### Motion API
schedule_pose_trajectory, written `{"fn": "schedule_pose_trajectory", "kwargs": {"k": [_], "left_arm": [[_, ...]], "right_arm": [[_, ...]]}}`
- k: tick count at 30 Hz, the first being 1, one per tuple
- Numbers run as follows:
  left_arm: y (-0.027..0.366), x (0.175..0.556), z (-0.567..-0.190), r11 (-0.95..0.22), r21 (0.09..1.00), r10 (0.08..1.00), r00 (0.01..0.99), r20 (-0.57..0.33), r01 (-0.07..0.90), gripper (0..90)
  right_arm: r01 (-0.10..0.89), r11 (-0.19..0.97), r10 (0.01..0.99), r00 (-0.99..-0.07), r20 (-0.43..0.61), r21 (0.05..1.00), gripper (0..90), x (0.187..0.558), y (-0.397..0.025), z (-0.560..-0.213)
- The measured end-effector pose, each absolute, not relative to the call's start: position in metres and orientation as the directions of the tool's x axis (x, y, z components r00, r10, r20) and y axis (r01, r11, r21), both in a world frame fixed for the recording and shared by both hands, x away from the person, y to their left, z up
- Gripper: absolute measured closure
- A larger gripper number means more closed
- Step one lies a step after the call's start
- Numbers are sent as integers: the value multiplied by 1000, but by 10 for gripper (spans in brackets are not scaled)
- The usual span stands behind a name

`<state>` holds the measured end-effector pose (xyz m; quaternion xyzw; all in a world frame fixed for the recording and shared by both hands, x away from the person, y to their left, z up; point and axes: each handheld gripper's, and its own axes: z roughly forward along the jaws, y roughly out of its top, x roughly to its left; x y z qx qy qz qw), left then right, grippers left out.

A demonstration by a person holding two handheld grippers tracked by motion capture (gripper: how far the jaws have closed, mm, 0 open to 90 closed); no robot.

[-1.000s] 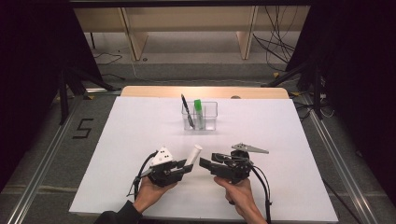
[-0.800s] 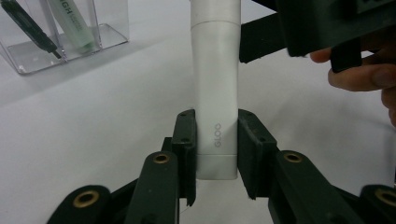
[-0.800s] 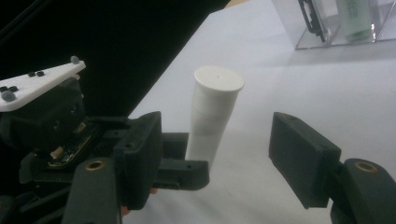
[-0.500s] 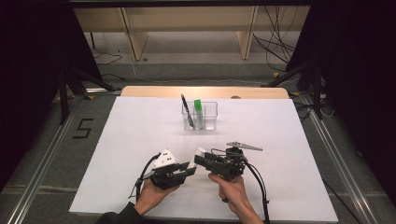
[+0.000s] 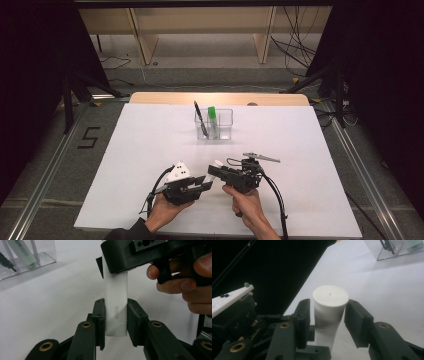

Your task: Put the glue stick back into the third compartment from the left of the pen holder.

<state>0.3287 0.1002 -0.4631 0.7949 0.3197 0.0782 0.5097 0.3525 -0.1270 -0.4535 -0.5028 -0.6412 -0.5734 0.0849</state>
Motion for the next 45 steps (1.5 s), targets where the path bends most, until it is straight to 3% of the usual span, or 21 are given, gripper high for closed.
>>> {"fn": "schedule_pose_trajectory", "kwargs": {"k": [5,12,19,21,28,45], "left_arm": [[100,328,-463,-277,862,582,788,-201,424,704],[101,328,-463,-261,870,563,798,-214,417,689],[103,329,-461,-297,857,553,807,-205,421,352],[105,330,-461,-301,855,550,810,-206,422,316],[119,331,-459,-308,862,566,806,-174,402,279],[160,332,-462,-244,870,590,778,-217,428,210]], "right_arm": [[744,-176,539,-475,695,645,663,353,-129,-455],[738,-176,529,-487,695,651,673,352,-130,-452],[703,-187,547,-505,668,686,673,352,-138,-444],[685,-187,567,-510,647,704,674,352,-142,-441],[630,-177,626,-521,580,756,673,354,-154,-433],[565,-190,706,-490,511,803,673,379,-188,-418]]}}
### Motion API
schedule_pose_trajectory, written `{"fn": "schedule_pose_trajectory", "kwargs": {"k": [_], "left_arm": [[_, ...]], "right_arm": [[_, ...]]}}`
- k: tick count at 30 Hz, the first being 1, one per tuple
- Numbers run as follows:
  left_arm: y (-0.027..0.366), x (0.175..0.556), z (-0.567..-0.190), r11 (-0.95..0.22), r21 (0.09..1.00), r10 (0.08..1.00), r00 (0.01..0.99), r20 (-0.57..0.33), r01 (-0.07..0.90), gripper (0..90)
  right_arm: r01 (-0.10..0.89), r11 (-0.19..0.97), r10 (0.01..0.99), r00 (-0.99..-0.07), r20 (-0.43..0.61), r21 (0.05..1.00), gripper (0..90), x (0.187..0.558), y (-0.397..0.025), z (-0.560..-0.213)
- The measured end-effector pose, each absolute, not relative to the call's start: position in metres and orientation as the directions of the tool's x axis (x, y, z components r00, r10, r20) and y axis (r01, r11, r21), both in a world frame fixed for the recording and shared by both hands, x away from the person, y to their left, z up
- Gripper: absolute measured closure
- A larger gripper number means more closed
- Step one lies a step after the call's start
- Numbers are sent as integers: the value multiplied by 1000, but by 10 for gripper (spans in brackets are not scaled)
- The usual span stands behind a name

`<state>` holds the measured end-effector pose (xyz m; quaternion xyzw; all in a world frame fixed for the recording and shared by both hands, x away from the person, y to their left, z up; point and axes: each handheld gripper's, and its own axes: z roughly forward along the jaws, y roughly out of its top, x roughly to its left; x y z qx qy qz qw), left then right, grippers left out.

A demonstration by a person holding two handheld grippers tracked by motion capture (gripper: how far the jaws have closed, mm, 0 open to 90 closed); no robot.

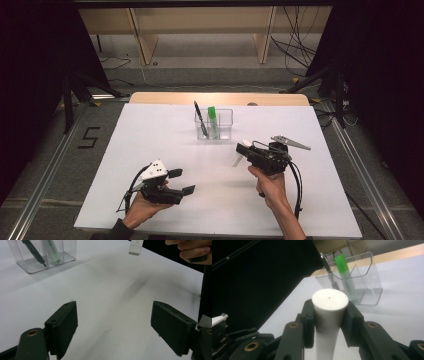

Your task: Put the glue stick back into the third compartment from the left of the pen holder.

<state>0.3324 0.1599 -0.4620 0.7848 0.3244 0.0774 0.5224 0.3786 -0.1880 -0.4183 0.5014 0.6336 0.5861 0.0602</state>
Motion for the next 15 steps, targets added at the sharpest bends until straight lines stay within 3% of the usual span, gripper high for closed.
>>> {"fn": "schedule_pose_trajectory", "kwargs": {"k": [15], "left_arm": [[175,329,-463,-229,878,614,763,-204,419,182]], "right_arm": [[537,-133,759,-486,434,833,672,422,-176,-396]]}}
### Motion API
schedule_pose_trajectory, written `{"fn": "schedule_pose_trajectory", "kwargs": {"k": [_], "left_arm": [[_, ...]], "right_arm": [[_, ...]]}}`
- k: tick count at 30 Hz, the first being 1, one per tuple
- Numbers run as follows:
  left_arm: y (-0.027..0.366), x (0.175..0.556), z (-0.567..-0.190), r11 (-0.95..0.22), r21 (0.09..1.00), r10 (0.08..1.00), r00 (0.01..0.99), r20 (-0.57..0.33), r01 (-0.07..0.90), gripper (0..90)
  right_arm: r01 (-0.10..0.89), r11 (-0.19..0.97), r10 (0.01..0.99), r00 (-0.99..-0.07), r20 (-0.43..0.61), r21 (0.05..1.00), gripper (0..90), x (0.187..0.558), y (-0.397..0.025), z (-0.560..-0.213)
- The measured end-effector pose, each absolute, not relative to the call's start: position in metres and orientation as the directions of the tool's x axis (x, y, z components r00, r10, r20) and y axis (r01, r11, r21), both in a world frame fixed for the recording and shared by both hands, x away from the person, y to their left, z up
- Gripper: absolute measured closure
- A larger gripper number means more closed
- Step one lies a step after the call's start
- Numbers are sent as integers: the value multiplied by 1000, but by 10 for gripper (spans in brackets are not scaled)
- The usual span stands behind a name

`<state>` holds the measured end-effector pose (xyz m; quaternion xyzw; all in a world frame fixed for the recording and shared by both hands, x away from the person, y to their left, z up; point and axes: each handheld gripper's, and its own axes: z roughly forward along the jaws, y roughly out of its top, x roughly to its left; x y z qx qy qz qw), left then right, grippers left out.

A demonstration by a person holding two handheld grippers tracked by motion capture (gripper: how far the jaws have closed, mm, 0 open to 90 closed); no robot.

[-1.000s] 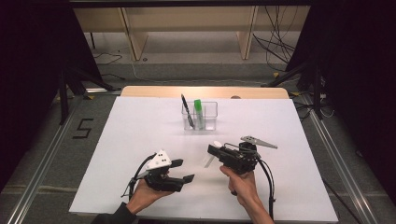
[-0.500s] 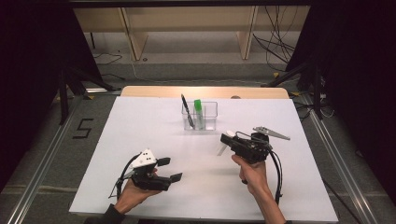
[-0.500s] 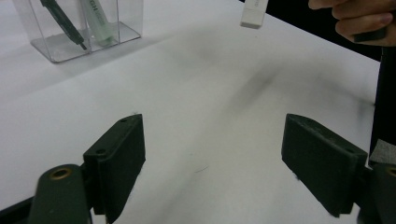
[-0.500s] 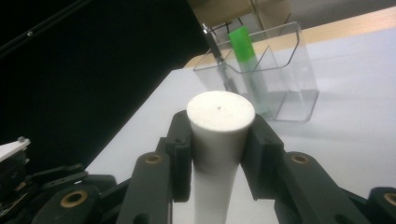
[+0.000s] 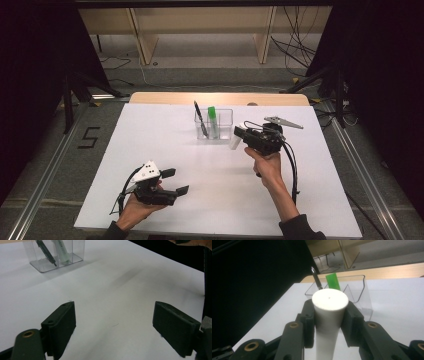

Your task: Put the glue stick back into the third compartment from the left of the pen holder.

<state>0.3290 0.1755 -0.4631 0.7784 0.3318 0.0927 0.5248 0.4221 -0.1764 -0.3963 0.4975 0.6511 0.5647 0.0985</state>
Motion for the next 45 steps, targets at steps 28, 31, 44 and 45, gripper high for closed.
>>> {"fn": "schedule_pose_trajectory", "kwargs": {"k": [28,31,44,45], "left_arm": [[180,322,-465,-235,887,616,767,-180,397,162],[182,322,-464,-223,889,620,762,-187,399,162],[183,322,-463,-214,894,621,761,-187,394,162],[183,322,-463,-215,894,621,761,-186,394,161]], "right_arm": [[537,-71,823,-444,353,840,672,497,-151,-369],[537,-74,823,-443,355,840,672,502,-149,-366],[550,-72,841,-415,347,832,671,521,-142,-366],[552,-75,843,-410,348,830,671,523,-142,-366]]}}
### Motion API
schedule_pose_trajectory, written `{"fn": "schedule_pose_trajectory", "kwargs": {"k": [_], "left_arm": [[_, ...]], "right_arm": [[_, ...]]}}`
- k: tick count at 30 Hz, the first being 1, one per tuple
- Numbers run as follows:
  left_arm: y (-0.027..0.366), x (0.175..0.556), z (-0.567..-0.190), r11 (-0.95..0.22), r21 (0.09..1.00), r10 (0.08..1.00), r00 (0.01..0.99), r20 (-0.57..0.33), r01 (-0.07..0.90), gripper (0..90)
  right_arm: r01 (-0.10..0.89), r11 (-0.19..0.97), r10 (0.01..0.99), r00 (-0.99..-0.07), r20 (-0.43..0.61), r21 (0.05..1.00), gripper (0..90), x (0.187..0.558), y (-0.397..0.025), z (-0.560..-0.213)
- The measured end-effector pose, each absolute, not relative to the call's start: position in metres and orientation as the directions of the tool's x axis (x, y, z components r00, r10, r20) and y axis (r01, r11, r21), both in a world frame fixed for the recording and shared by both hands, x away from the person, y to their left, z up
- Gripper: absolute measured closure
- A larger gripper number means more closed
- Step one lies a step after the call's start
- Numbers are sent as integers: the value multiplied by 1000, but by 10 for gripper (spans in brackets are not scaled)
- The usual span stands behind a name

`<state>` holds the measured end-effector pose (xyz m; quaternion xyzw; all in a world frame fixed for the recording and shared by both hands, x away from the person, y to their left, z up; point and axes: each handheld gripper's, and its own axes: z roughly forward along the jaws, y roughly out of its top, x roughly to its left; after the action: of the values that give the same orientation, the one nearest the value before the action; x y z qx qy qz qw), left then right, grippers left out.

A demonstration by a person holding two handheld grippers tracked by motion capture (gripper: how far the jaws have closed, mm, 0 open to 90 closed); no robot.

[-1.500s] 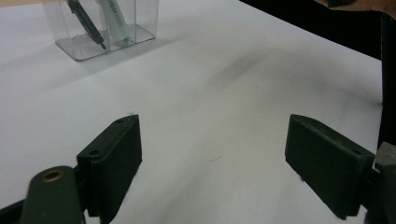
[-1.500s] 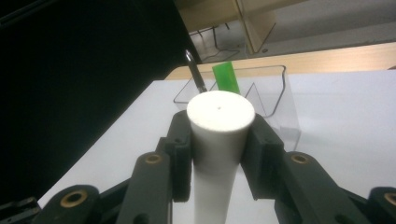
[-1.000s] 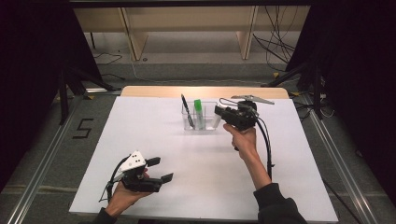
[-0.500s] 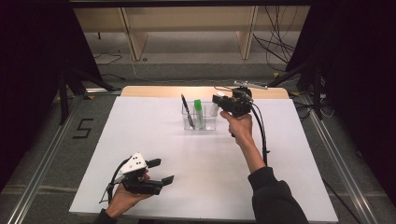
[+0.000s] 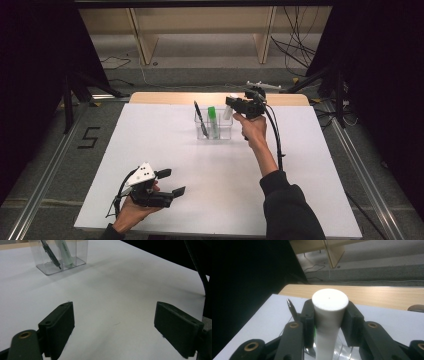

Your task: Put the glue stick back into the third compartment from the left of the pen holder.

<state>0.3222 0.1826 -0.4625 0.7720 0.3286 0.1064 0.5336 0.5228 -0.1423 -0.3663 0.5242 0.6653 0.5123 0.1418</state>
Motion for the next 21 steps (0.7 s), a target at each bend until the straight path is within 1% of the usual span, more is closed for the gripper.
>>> {"fn": "schedule_pose_trajectory", "kwargs": {"k": [9,21], "left_arm": [[183,322,-462,-213,896,619,763,-185,390,161],[183,322,-462,-207,898,621,761,-185,388,162]], "right_arm": [[563,-60,863,-385,326,825,671,534,-138,-370],[580,-14,881,-378,285,815,670,540,-129,-382]]}}
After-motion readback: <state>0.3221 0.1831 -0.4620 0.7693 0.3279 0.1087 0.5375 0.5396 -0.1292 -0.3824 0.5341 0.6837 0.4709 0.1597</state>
